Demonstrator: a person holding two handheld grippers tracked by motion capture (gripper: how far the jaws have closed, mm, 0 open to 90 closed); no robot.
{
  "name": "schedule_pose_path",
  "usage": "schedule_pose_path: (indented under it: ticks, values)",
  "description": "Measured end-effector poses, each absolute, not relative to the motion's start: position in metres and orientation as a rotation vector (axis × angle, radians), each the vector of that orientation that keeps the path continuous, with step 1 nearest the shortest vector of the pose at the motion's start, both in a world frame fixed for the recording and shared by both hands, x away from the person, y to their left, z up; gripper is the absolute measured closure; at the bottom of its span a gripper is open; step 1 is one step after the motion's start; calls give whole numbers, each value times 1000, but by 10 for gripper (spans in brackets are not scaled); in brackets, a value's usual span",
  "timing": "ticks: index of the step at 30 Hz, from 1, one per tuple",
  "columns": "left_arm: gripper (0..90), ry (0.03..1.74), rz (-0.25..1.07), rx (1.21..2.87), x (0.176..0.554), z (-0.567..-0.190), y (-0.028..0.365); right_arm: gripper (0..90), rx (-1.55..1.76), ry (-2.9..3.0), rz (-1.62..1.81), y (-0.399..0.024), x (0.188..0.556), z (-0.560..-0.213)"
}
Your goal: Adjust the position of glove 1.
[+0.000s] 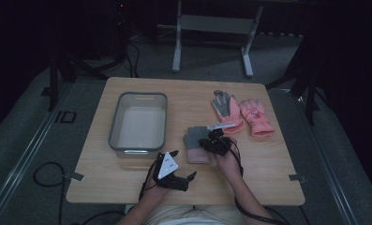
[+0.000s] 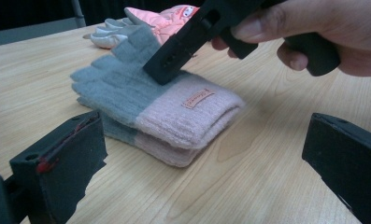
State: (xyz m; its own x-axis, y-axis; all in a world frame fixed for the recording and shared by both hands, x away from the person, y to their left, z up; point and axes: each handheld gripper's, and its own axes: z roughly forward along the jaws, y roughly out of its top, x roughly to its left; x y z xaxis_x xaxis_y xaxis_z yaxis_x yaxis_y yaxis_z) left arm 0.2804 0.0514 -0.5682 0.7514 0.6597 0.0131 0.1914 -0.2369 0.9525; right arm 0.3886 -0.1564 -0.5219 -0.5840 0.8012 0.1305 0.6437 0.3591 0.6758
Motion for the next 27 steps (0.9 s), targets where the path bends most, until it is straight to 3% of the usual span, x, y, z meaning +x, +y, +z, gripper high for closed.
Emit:
schedule_pose_path:
  ticks: [15,27]
  values:
    - [0,654,521,1791,281,-568,51,812,1310,2408,1004,-156,395,-540]
    - [0,640,501,1782,281,-568,52,838,1296,2381,1067,-155,393,-525]
